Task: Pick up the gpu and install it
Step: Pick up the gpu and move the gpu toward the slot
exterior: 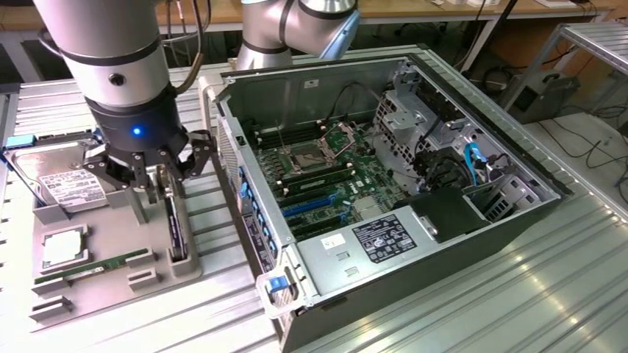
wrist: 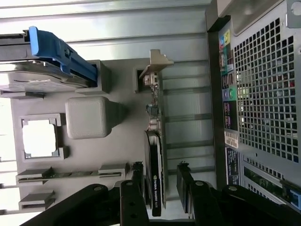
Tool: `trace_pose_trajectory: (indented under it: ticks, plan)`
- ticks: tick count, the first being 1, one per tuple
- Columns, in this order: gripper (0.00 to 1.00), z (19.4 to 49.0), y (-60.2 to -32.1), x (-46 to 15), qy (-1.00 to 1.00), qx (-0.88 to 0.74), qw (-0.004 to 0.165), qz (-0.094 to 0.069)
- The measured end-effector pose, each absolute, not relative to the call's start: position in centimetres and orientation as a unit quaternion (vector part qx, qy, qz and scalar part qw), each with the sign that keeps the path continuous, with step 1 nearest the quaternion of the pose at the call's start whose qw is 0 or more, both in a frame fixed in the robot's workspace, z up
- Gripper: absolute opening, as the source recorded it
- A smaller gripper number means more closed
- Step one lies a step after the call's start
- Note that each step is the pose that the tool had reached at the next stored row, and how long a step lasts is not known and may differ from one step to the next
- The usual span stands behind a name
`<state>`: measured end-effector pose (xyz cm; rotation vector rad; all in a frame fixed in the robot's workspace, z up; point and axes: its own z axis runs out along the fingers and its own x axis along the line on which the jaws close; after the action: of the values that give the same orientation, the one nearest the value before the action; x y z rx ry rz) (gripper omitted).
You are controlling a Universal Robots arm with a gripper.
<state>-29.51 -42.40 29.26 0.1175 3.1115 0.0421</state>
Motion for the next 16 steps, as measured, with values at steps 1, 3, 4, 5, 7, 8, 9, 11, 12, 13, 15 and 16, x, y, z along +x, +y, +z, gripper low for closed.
trace_pose_trajectory:
  ticks: [1, 3, 4, 5, 7, 8, 9, 11, 12, 13, 15, 16]
  plan:
    - [0.42, 28.9, -42.4, -29.5, 0.999, 0.038, 0.014, 0.014]
    - [0.42, 28.4, -42.4, -29.5, 0.999, 0.038, 0.014, 0.014]
    - [0.42, 28.2, -42.4, -29.6, 0.999, 0.038, 0.014, 0.014]
    - [0.42, 27.9, -42.4, -29.6, 0.999, 0.038, 0.014, 0.014]
    - [0.42, 27.5, -42.4, -29.6, 0.999, 0.038, 0.014, 0.014]
    - [0.42, 27.3, -42.4, -29.6, 0.999, 0.038, 0.014, 0.014]
    - [0.42, 27.2, -42.4, -29.6, 0.999, 0.038, 0.014, 0.014]
    - [0.42, 26.9, -42.4, -29.6, 0.999, 0.038, 0.014, 0.014]
    - [0.42, 26.8, -42.4, -29.6, 0.999, 0.038, 0.014, 0.014]
    - [0.42, 26.6, -42.4, -29.6, 0.999, 0.038, 0.014, 0.015]
    - [0.42, 26.4, -42.4, -29.6, 0.999, 0.038, 0.014, 0.016]
    - [0.42, 26.3, -42.4, -29.6, 0.999, 0.038, 0.014, 0.017]
